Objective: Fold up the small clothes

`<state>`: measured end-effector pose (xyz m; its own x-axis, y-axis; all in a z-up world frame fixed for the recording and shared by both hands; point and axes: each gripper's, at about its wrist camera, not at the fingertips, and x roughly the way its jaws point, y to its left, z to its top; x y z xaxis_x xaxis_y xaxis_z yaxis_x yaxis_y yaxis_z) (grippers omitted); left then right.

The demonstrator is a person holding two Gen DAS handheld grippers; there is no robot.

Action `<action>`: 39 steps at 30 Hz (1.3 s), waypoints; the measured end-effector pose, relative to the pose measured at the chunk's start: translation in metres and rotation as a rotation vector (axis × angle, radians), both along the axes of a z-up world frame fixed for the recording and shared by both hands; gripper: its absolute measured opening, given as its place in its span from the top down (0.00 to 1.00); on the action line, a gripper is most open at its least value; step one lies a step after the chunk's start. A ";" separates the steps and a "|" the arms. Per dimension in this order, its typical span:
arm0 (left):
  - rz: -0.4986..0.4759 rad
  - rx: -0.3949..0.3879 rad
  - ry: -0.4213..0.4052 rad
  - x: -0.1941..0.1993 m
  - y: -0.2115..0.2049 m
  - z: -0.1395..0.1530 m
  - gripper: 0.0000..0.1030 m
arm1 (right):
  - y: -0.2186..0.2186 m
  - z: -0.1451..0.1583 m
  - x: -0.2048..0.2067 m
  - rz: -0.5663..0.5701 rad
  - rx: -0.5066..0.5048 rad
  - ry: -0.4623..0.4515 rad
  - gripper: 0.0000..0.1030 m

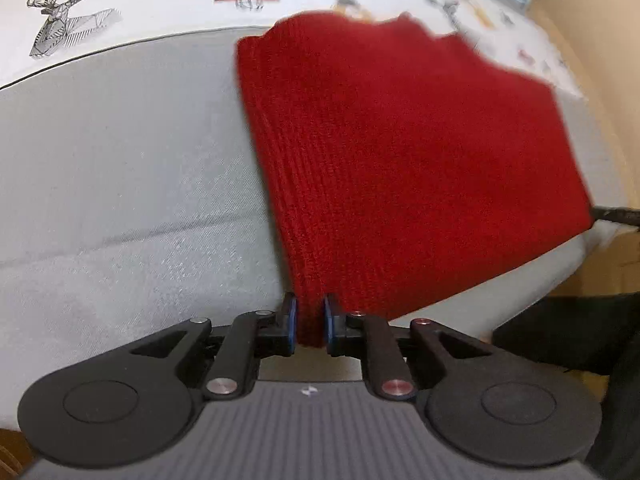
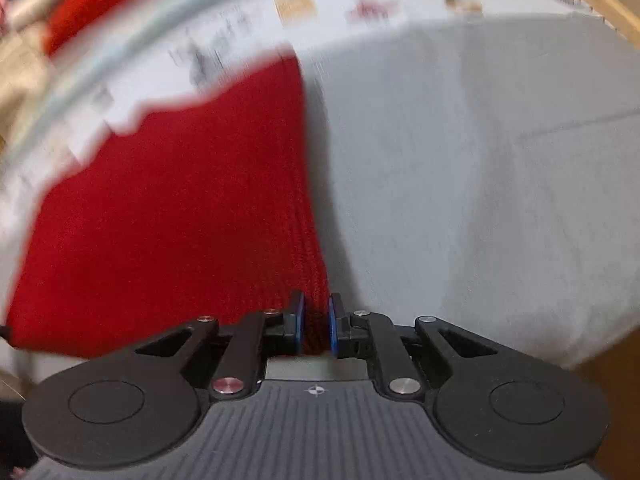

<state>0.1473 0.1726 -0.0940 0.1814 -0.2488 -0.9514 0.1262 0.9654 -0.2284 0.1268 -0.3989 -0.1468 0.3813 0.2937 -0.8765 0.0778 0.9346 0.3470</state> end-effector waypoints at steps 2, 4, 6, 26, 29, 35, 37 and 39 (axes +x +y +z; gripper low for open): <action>0.035 -0.051 -0.048 0.002 0.005 0.010 0.84 | 0.003 0.005 0.000 -0.010 -0.024 -0.034 0.86; 0.071 -0.078 -0.134 0.003 0.010 0.027 0.84 | 0.002 0.020 -0.004 -0.057 -0.103 -0.135 0.83; 0.082 -0.127 -0.182 0.005 0.011 0.035 0.84 | -0.002 0.034 -0.007 -0.104 -0.112 -0.232 0.80; -0.118 0.013 -0.042 0.015 -0.030 -0.004 0.85 | 0.057 0.009 0.000 0.147 -0.247 -0.100 0.79; -0.041 -0.050 -0.147 0.019 -0.018 0.022 0.77 | 0.066 0.037 0.000 0.072 -0.250 -0.216 0.74; 0.179 -0.027 -0.325 0.019 0.015 0.066 0.68 | 0.114 0.077 -0.006 0.055 -0.138 -0.357 0.63; 0.264 0.006 -0.369 0.015 0.026 0.077 0.61 | 0.141 0.081 -0.011 0.084 -0.103 -0.371 0.63; 0.326 0.016 -0.403 0.008 0.038 0.089 0.60 | 0.172 0.082 -0.007 0.132 -0.078 -0.383 0.63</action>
